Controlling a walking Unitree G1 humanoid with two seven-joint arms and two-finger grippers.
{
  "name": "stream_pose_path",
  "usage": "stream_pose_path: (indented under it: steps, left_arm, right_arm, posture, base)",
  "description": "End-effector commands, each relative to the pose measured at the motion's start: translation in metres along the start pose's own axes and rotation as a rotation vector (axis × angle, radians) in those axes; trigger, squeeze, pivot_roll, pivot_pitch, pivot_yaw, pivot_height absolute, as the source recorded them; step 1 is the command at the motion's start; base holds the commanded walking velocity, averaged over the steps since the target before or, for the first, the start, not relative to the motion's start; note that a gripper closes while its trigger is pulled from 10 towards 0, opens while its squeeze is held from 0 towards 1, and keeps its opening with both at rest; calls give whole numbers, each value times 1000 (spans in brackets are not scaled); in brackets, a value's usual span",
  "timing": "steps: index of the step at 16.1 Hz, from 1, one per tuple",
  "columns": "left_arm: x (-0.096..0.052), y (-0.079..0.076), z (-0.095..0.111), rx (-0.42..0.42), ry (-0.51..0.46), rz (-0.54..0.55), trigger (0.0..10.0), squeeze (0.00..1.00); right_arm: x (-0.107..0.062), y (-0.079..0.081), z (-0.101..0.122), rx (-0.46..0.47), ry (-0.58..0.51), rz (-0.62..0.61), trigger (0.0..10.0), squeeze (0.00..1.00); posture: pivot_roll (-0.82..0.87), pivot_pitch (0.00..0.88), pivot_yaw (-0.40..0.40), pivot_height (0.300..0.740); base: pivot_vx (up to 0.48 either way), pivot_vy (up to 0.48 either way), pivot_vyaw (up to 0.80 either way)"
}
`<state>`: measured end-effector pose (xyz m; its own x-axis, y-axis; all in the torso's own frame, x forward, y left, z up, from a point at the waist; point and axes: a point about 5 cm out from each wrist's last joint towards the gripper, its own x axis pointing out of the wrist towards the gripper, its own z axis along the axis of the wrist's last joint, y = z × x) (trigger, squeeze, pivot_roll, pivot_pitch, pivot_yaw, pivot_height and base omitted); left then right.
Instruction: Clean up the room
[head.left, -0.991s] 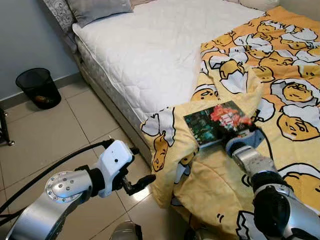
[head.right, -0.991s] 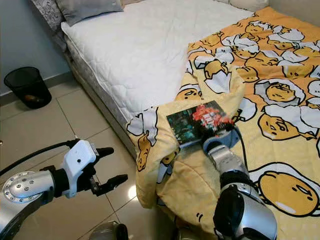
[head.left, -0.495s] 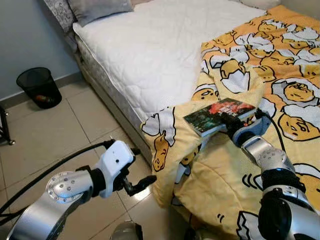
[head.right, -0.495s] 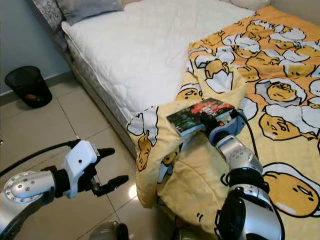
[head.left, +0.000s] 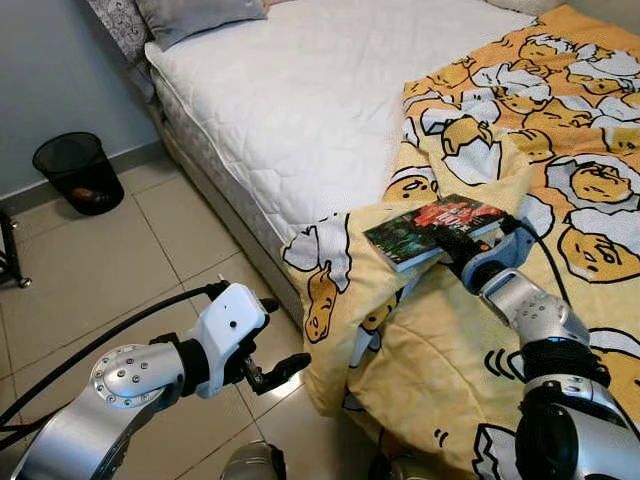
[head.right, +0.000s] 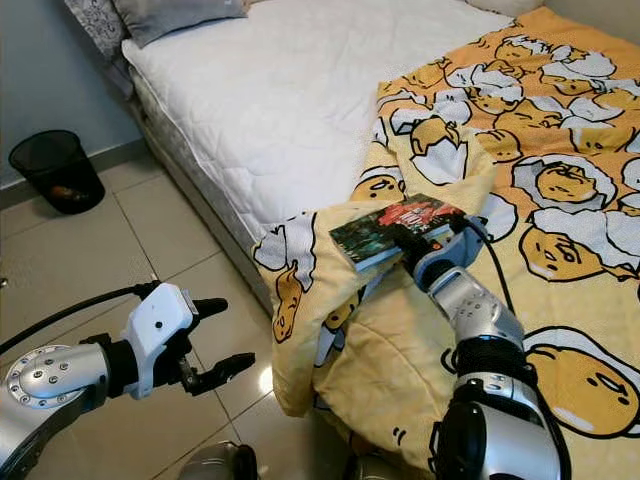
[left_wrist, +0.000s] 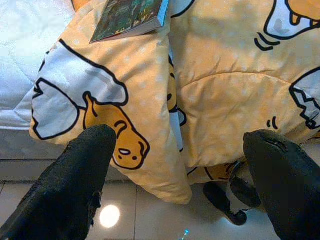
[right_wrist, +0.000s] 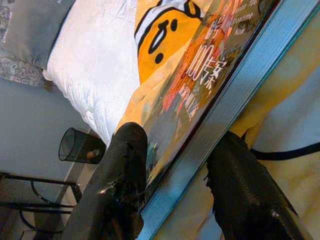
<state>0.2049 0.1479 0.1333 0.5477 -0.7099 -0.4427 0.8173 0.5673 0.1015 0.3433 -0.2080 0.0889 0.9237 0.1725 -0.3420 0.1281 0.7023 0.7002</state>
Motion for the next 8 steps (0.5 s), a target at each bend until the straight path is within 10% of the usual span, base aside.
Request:
stream_pose_path:
  steps: [1,8]
  left_arm:
    - [-1,1,1,12,4,-4,10000,435]
    - [0,3,0,17,7,-6,10000,424]
  right_arm:
    - [-2,5,15,-28,-39,17,10000,0]
    - [-4,14,20,-35,-37,54,10000,0]
  posture:
    - [169,114,26,740]
    - [175,116,30,740]
  base:
    - [0,0,0]
    - [0,0,0]
